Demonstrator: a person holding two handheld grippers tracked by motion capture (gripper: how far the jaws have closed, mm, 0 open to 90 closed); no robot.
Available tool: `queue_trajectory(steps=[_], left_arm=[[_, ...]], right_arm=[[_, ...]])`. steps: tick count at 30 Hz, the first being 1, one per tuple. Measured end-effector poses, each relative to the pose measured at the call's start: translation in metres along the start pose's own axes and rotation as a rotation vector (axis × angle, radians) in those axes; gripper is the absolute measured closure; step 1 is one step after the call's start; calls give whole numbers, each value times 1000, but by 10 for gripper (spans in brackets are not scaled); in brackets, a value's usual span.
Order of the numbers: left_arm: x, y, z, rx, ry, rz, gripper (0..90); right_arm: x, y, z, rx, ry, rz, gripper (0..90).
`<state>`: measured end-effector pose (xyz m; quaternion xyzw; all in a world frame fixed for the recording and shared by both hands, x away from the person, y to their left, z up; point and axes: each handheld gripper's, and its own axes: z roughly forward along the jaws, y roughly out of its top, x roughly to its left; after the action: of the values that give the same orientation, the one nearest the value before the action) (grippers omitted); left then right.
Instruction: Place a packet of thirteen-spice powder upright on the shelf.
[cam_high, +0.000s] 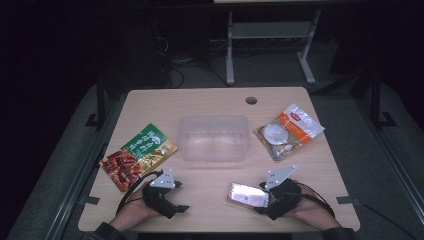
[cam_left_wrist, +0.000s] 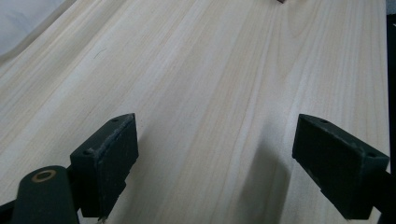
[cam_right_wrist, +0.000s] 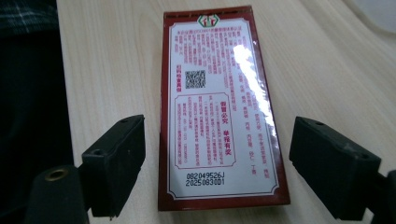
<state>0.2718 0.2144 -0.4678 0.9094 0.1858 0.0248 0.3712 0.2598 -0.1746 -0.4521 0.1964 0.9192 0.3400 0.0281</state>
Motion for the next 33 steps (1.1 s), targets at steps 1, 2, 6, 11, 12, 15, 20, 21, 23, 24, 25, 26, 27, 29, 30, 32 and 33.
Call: queue_trajectory(steps=[1, 2, 6, 11, 12, 15, 20, 21, 23, 24, 25, 26, 27, 29, 30, 32, 33], left_arm=[[0, 0, 0, -2, -2, 0, 139], [0, 0, 0, -3, -5, 3, 139], [-1, 0, 0, -5, -5, 4, 139], [-1, 1, -1, -11, -3, 7, 139], [0, 1, -2, -9, 1, 17, 139], [0, 1, -2, -10, 2, 17, 139], [0, 1, -3, -15, 3, 16, 139], [0, 1, -3, -15, 3, 16, 139], [0, 1, -3, -14, 1, 19, 139], [0, 1, -3, -14, 0, 20, 139], [0, 1, -3, -14, 0, 20, 139], [0, 2, -3, -15, -2, 21, 139], [0, 2, -4, -15, -3, 25, 139], [0, 2, -5, -20, -6, 22, 138], [0, 2, -5, -26, -4, 27, 138], [0, 3, -6, -28, -6, 37, 138], [0, 3, -6, -28, -6, 37, 138]], right_arm=[[0, 0, 2, 12, -7, -18, 182], [0, -1, 5, 22, 2, -29, 202], [0, -2, 9, 38, 6, -41, 241], [-1, -3, 11, 58, -14, -68, 293], [0, -3, 11, 57, -17, -70, 301], [0, -4, 11, 52, -22, -80, 306], [0, -4, 10, 48, -21, -89, 314], [0, -4, 10, 48, -21, -89, 314], [0, -4, 10, 50, -19, -90, 316], [0, -3, 10, 52, -12, -89, 316], [0, -3, 10, 52, -12, -89, 316], [0, -3, 10, 51, -11, -88, 316], [-1, -2, 9, 54, -9, -86, 316], [-2, 1, 8, 39, -5, -91, 317], [-2, 2, 7, 30, -2, -89, 317], [-3, 5, 5, 13, 5, -82, 317], [-3, 5, 5, 13, 5, -82, 317]])
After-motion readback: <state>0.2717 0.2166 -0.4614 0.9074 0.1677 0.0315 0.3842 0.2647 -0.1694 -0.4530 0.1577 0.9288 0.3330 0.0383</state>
